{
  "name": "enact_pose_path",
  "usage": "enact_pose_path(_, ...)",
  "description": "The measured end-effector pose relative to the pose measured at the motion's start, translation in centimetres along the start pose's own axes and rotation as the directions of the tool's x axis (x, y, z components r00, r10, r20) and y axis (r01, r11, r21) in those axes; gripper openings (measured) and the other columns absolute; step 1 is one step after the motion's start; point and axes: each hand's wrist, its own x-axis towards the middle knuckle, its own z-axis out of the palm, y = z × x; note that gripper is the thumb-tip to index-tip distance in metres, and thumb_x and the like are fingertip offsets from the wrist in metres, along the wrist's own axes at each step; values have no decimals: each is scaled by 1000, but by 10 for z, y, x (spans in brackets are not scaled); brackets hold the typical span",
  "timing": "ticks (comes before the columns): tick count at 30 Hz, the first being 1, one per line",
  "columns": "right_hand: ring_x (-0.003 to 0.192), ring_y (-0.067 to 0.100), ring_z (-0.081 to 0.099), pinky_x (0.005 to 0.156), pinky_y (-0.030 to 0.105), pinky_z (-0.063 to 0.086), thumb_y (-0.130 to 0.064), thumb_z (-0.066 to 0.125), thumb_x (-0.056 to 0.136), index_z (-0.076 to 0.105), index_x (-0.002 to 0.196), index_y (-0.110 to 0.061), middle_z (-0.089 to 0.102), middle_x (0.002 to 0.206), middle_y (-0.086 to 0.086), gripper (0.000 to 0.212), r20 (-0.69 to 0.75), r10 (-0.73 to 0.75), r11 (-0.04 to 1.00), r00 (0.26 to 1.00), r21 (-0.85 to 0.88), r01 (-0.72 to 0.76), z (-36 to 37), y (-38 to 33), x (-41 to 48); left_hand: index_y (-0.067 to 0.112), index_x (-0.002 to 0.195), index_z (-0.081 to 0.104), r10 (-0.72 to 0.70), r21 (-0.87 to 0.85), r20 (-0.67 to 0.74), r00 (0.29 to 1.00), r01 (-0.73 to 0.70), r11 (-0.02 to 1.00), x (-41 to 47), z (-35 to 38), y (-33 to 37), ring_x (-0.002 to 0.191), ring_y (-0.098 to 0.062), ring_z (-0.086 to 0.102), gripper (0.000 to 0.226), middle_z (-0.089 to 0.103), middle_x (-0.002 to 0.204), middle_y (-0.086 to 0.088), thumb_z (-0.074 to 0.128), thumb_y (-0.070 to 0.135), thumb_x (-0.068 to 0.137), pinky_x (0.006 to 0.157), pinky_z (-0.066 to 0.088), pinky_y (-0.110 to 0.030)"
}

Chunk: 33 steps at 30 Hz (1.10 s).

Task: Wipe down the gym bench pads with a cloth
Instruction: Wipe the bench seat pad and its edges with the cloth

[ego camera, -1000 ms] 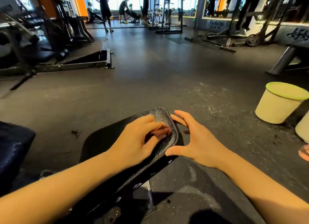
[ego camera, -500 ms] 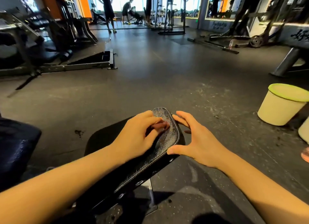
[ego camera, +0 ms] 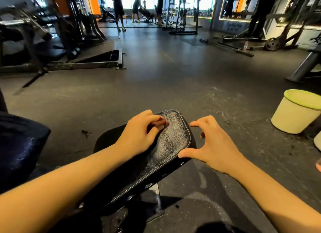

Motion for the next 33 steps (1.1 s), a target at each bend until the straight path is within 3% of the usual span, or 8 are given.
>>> enact_pose_path(4,103,13,55,89,39,53,-94,61,47,52,138,-35,41,118,-21,109,7,34,999,999,-31,-34,-3,-5,-4,16,93,70,-176,44,-73,982,179,983,19,8,-6,76,-17,52,11,50,80,4,62,24,95,73,48,-47)
enact_pose_path(10,97,4,53,85,30,51,-87,65,49,53,143,-29,43,112,-22,112,14,23,1000,1000,-4,-23,-3,-7,-3,22,123,70,153,-178,132,979,-128,976,-43,-14,26,94,-12,60,33,61,99,7,59,16,92,83,48,-27)
enact_pose_path(16,96,0,52,85,32,51,-85,66,51,53,145,-27,44,109,-24,112,23,16,999,1000,30,-17,-5,-11,-6,18,89,73,-249,38,-58,967,251,967,17,-5,-35,82,-27,61,28,53,77,6,57,40,87,72,46,-41)
enact_pose_path(19,95,-2,51,82,30,49,-85,66,50,54,145,-26,45,107,-23,112,29,8,1000,1000,22,-9,-5,-10,-4,24,105,77,-126,-135,21,992,128,983,-11,-5,12,83,-16,60,16,58,83,5,67,24,91,75,49,-40)
enact_pose_path(21,95,-3,51,78,26,46,-84,66,51,54,145,-27,46,106,-23,111,22,-6,1000,1000,28,5,-3,-7,-3,22,118,75,52,-271,88,995,-26,962,-47,-10,35,88,-17,61,33,62,92,4,68,6,90,77,50,-32)
enact_pose_path(23,95,-3,51,76,23,45,-84,67,52,52,146,-27,45,105,-24,111,17,-10,1000,1000,22,10,-2,-6,-2,19,121,72,117,-218,115,987,-90,972,-53,-13,25,90,-13,60,42,61,95,4,66,-1,85,79,49,-28)
enact_pose_path(29,93,-4,52,75,22,45,-86,64,53,52,147,-27,47,104,-23,111,15,-19,999,1000,39,19,-4,-9,-6,19,98,77,-298,-67,-107,948,292,954,5,-1,-34,84,-21,60,15,57,82,4,67,28,91,77,48,-42)
enact_pose_path(33,93,-6,52,72,19,42,-85,65,54,52,146,-27,47,102,-22,110,12,-32,999,999,20,31,-3,-7,-4,24,116,75,-29,-278,46,999,41,960,-53,-13,25,86,-13,61,26,61,90,5,71,14,93,76,48,-31)
